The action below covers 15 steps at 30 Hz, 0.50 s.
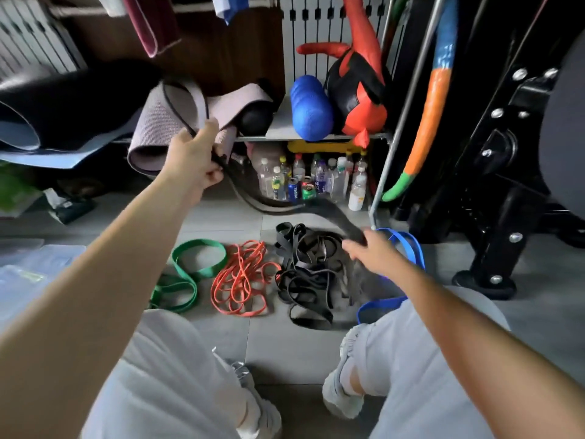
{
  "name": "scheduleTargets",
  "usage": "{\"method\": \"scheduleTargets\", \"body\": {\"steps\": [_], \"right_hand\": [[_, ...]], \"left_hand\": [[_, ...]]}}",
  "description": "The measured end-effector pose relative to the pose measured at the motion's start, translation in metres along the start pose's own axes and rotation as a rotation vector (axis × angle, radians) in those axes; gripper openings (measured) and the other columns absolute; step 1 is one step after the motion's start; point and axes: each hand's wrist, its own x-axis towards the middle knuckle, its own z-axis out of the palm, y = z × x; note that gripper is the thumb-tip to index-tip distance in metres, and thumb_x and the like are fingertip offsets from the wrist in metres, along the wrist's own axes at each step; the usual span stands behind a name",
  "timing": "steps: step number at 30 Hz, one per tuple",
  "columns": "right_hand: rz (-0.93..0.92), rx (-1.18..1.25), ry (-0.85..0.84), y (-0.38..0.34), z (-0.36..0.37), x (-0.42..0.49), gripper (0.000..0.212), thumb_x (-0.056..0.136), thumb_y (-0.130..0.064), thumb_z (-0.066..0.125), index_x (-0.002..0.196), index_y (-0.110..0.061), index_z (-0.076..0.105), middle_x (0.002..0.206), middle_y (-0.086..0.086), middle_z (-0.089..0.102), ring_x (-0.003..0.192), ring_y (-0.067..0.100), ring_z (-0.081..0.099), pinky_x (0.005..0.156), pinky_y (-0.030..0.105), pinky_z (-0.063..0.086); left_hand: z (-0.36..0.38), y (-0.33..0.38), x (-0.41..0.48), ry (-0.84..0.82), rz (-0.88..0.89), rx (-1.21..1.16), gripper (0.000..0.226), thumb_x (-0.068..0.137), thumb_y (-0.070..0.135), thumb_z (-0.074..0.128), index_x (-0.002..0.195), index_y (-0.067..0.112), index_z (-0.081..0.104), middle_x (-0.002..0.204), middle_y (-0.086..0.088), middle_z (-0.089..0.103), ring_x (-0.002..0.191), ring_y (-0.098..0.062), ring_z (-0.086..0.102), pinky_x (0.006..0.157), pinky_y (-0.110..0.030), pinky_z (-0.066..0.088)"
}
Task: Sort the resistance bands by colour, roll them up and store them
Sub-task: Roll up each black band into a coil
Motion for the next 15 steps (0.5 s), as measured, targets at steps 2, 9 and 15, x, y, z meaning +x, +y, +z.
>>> {"method": "scheduleTargets", "body": {"steps": [2,9,15], "right_hand": [[-0.142,0.148,0.084,-0.039,-0.023,0.004,0.011,0.093,-0.029,0.054,0.089,-0.019,0.053,0.07,-0.001,0.062,0.077,0.026,0.066,0.071,0.036,0.048],[-0.332,0.649,0.144,-0.128,-0.062,-0.007,0.006,0.093,-0.013,0.056,0.086,-0.013,0.054,0.069,-0.001,0.055,0.065,0.009,0.064,0.07,0.031,0.053],[-0.299,0.274,0.084,-0.11,-0.036,-0.011,0.008,0.087,-0.009,0.062,0.095,-0.009,0.059,0.075,-0.001,0.06,0.059,0.004,0.055,0.057,0.01,0.04]], "left_hand": [[0.0,-0.011,0.001,-0.051,-0.007,0.191,0.026,0.089,0.036,0.054,0.072,0.017,0.048,0.062,0.001,0.048,0.037,-0.008,0.029,0.049,-0.025,0.032],[0.02,-0.037,-0.005,-0.2,0.056,0.243,0.019,0.092,0.024,0.056,0.077,0.013,0.051,0.068,0.002,0.054,0.043,-0.008,0.039,0.043,-0.021,0.037],[0.021,-0.039,-0.014,-0.231,0.15,0.33,0.021,0.092,0.02,0.056,0.072,0.016,0.05,0.073,-0.012,0.052,0.048,-0.015,0.041,0.048,-0.026,0.04]]}}
